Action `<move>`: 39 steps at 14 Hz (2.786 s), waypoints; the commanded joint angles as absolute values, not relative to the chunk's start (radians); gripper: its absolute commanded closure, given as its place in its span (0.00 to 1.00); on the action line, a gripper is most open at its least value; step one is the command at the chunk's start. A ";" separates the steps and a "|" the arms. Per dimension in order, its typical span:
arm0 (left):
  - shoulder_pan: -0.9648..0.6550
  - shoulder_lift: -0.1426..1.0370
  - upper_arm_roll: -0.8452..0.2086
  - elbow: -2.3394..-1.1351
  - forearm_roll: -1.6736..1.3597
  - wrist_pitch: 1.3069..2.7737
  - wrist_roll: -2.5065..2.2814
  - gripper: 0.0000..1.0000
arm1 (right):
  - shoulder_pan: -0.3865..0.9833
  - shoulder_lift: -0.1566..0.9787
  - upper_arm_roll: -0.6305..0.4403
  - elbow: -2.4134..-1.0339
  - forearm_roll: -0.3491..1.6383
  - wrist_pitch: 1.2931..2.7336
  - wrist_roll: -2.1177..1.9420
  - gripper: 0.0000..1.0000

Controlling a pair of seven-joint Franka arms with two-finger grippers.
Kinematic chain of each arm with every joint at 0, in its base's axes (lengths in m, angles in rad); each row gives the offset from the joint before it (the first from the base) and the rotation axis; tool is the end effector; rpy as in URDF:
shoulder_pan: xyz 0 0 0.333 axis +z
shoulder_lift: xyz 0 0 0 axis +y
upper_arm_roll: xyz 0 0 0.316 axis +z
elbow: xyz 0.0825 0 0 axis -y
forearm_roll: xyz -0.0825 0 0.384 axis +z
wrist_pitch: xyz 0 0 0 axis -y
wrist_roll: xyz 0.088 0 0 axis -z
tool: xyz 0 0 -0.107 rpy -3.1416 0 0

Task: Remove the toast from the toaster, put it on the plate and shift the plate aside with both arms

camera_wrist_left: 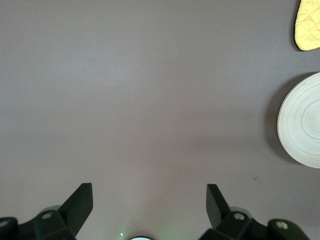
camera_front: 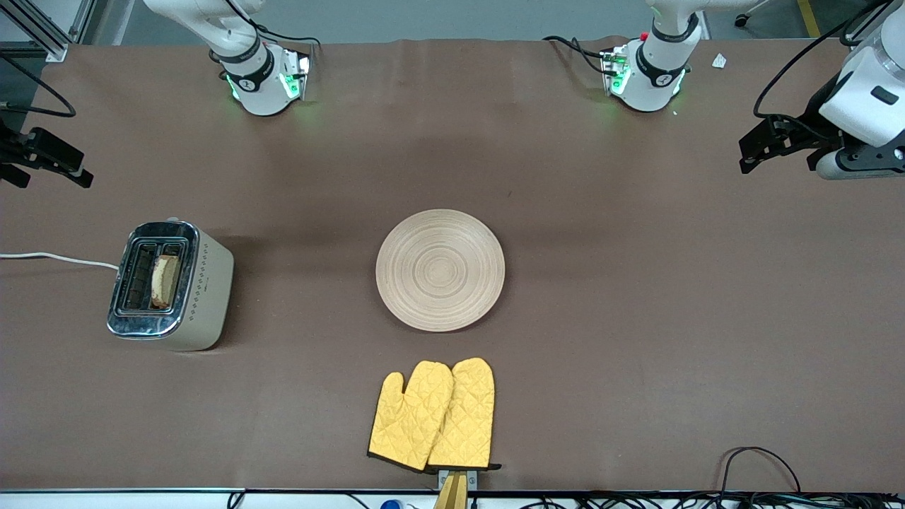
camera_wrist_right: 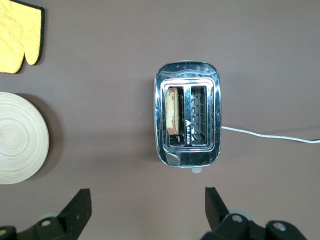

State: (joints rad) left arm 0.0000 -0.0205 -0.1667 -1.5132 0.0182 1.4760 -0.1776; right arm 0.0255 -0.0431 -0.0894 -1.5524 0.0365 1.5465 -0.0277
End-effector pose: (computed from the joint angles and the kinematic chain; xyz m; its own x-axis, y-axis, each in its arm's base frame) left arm 0.5314 -0.0884 0.6542 0.9998 0.0127 -0.0129 0.0124 -0.9996 -0.0242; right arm 0.5381 -0.0316 0.6545 0.9986 -0.0353 0.0381 -0.0338 -0.9987 -0.0392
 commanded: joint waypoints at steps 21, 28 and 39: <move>-0.035 0.164 -0.179 -1.485 0.011 1.635 -0.172 0.00 | -0.003 0.313 -0.078 -1.577 0.045 1.744 -0.044 0.00; -0.040 0.265 -0.183 -1.486 0.008 1.770 -0.172 0.00 | -0.035 0.419 -0.078 -1.594 0.044 1.769 -0.043 0.29; -0.028 0.435 -0.187 -1.483 -0.259 1.868 -0.138 0.00 | -0.046 0.350 -0.078 -1.595 0.044 1.715 -0.046 0.95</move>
